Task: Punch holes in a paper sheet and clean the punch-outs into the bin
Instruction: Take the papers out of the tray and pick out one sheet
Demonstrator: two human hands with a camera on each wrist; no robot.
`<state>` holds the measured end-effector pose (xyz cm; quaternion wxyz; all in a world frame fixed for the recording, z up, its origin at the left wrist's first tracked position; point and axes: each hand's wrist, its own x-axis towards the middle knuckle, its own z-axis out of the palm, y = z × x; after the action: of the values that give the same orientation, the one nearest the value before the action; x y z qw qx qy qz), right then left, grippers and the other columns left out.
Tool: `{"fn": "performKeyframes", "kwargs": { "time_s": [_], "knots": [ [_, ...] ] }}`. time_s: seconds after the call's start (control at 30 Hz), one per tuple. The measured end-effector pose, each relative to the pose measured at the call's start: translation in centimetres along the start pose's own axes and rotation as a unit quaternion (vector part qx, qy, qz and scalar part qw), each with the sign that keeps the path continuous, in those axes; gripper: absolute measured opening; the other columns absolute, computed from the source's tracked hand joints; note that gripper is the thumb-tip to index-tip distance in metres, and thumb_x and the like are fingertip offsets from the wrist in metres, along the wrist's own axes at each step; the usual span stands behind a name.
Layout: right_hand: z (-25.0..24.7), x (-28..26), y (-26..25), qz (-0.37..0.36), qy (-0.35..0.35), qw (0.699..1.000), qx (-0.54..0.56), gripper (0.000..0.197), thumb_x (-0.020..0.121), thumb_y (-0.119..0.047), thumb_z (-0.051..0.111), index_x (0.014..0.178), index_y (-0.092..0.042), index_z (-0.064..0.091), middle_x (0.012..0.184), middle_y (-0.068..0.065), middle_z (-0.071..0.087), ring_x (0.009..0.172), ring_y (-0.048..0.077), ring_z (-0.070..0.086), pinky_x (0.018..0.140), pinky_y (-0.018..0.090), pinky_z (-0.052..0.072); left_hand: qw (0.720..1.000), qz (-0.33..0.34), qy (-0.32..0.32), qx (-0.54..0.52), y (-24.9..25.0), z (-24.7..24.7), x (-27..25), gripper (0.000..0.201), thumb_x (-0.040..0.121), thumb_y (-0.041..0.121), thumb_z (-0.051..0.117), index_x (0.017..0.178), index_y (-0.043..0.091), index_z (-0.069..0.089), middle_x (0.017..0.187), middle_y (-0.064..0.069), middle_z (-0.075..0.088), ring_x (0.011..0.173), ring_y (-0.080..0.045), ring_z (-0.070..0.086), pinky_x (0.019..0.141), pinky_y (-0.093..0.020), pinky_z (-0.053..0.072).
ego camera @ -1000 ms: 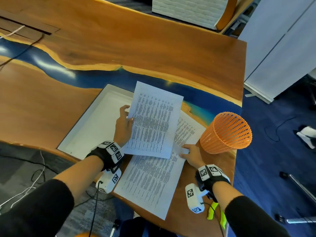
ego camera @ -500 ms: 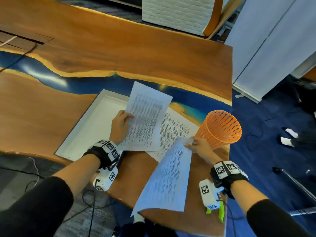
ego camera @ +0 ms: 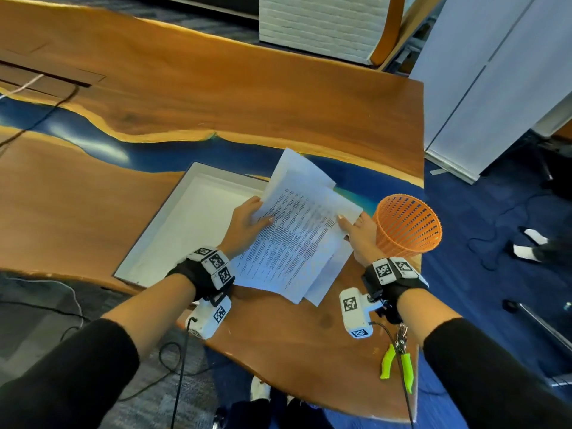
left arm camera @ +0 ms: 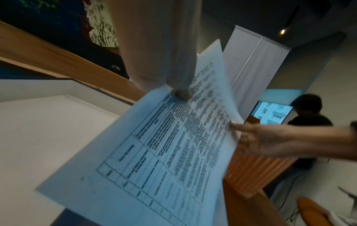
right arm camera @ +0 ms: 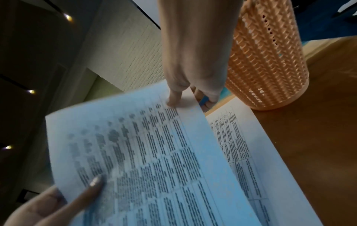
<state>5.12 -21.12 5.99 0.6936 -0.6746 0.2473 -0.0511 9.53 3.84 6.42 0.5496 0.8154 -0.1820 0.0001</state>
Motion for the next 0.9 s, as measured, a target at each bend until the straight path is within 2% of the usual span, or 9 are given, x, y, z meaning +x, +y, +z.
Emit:
{"fn": "performKeyframes", "kwargs": {
  "time_s": [0.13, 0.27, 0.37, 0.47, 0.53, 0.63, 0.73, 0.8, 0.9],
  "knots": [
    [-0.8, 0.1, 0.1, 0.091, -0.095, 0.99, -0.04, 0.107, 0.055, -0.053, 0.084, 0.142, -0.016, 0.033, 0.143, 0.001, 0.046, 0.128, 0.02, 0.046, 0.099, 0.051, 0.041, 0.999, -0.001, -0.007, -0.036, 1.8, -0.2, 1.4, 0.024, 0.084, 0.014, 0.07, 0.097, -0.005, 0.065, 0.087, -0.019, 0.062, 0.079, -0.014, 0.062, 0.069, -0.03, 0.051],
    [-1.1, -1.2, -0.8, 0.12, -0.204, 0.972, -0.009, 0.106, 0.04, -0.057, 0.088, 0.133, -0.022, 0.051, 0.141, -0.003, 0.051, 0.134, 0.019, 0.042, 0.106, 0.054, 0.028, 0.994, -0.026, -0.042, -0.096, 3.1, -0.6, 2.6, 0.032, 0.086, 0.016, 0.066, 0.114, 0.001, 0.058, 0.111, -0.022, 0.064, 0.101, -0.035, 0.064, 0.084, -0.049, 0.056],
    [-1.4, -1.1, -0.7, 0.137, -0.239, 0.96, 0.057, 0.095, 0.035, -0.048, 0.093, 0.121, -0.025, 0.06, 0.127, -0.003, 0.063, 0.122, 0.02, 0.055, 0.106, 0.058, 0.035, 0.98, -0.045, -0.078, -0.175, 3.5, -1.3, 2.8, 0.053, 0.083, 0.016, 0.069, 0.128, 0.016, 0.039, 0.122, -0.014, 0.061, 0.108, -0.028, 0.064, 0.081, -0.04, 0.059],
    [-1.7, -1.3, -0.6, 0.14, -0.289, 0.942, 0.097, 0.078, 0.031, -0.045, 0.094, 0.102, -0.024, 0.071, 0.105, -0.004, 0.073, 0.098, 0.016, 0.068, 0.088, 0.047, 0.053, 0.964, -0.114, -0.087, -0.223, 3.9, -1.6, 2.8, 0.07, 0.081, 0.007, 0.069, 0.139, 0.017, 0.031, 0.115, 0.01, 0.063, 0.101, -0.011, 0.067, 0.081, -0.035, 0.059],
    [-1.7, -1.1, -0.1, 0.133, -0.281, 0.942, 0.129, 0.081, 0.036, -0.038, 0.094, 0.109, -0.016, 0.067, 0.104, 0.002, 0.074, 0.095, 0.02, 0.07, 0.075, 0.039, 0.058, 0.972, -0.126, -0.077, -0.184, 3.5, -1.8, 3.0, 0.05, 0.084, 0.004, 0.066, 0.13, 0.004, 0.047, 0.108, 0.006, 0.066, 0.096, -0.015, 0.068, 0.081, -0.036, 0.059],
    [-1.3, -0.5, 0.1, 0.118, -0.209, 0.965, 0.106, 0.081, 0.057, -0.031, 0.087, 0.129, -0.016, 0.053, 0.118, 0.005, 0.067, 0.108, 0.027, 0.064, 0.082, 0.044, 0.055, 0.981, -0.119, -0.058, -0.145, 2.5, -2.2, 2.8, 0.024, 0.092, 0.008, 0.057, 0.115, 0.001, 0.058, 0.101, -0.001, 0.068, 0.08, -0.006, 0.072, 0.068, -0.027, 0.059],
    [-0.9, -0.1, 0.0, 0.071, -0.154, 0.985, 0.02, 0.04, 0.085, -0.015, 0.066, 0.123, -0.022, 0.055, 0.113, 0.0, 0.066, 0.1, 0.023, 0.062, 0.085, 0.041, 0.046, 0.991, -0.093, -0.03, -0.092, 1.5, -2.4, 2.6, 0.025, 0.094, 0.011, 0.054, 0.118, 0.004, 0.057, 0.11, -0.006, 0.067, 0.085, -0.003, 0.069, 0.071, -0.025, 0.058],
    [-0.5, 0.3, -0.3, 0.039, -0.119, 0.992, -0.006, 0.035, 0.089, -0.007, 0.061, 0.121, -0.017, 0.055, 0.11, 0.003, 0.064, 0.097, 0.023, 0.06, 0.079, 0.037, 0.047, 0.995, -0.078, 0.003, -0.063, 0.8, -2.1, 2.5, 0.03, 0.094, 0.011, 0.055, 0.123, 0.002, 0.054, 0.117, -0.01, 0.065, 0.095, -0.013, 0.067, 0.08, -0.029, 0.058],
    [0.4, 0.4, -0.7, -0.014, -0.073, 0.997, -0.02, 0.037, 0.089, 0.002, 0.058, 0.124, -0.008, 0.054, 0.103, 0.004, 0.064, 0.09, 0.015, 0.063, 0.074, 0.028, 0.049, 0.996, -0.048, 0.046, -0.059, 0.5, -1.0, 2.1, 0.039, 0.096, 0.009, 0.052, 0.133, 0.0, 0.045, 0.125, -0.01, 0.06, 0.107, -0.018, 0.06, 0.082, -0.009, 0.051]
  ]
}}
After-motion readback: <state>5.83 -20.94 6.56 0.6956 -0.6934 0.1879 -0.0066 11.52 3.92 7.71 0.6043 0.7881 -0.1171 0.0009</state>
